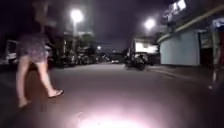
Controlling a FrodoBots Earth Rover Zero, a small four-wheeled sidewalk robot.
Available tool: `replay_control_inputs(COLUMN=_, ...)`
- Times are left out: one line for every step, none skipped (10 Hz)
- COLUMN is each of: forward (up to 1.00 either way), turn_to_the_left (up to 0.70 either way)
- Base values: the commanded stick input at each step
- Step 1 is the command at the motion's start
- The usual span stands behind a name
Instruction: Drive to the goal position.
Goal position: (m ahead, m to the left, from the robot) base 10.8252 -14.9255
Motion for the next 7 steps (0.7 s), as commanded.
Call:
replay_control_inputs(forward=1.0, turn_to_the_left=0.0)
replay_control_inputs(forward=1.0, turn_to_the_left=0.0)
replay_control_inputs(forward=1.0, turn_to_the_left=0.0)
replay_control_inputs(forward=1.0, turn_to_the_left=0.0)
replay_control_inputs(forward=1.0, turn_to_the_left=0.0)
replay_control_inputs(forward=1.0, turn_to_the_left=0.0)
replay_control_inputs(forward=1.0, turn_to_the_left=0.0)
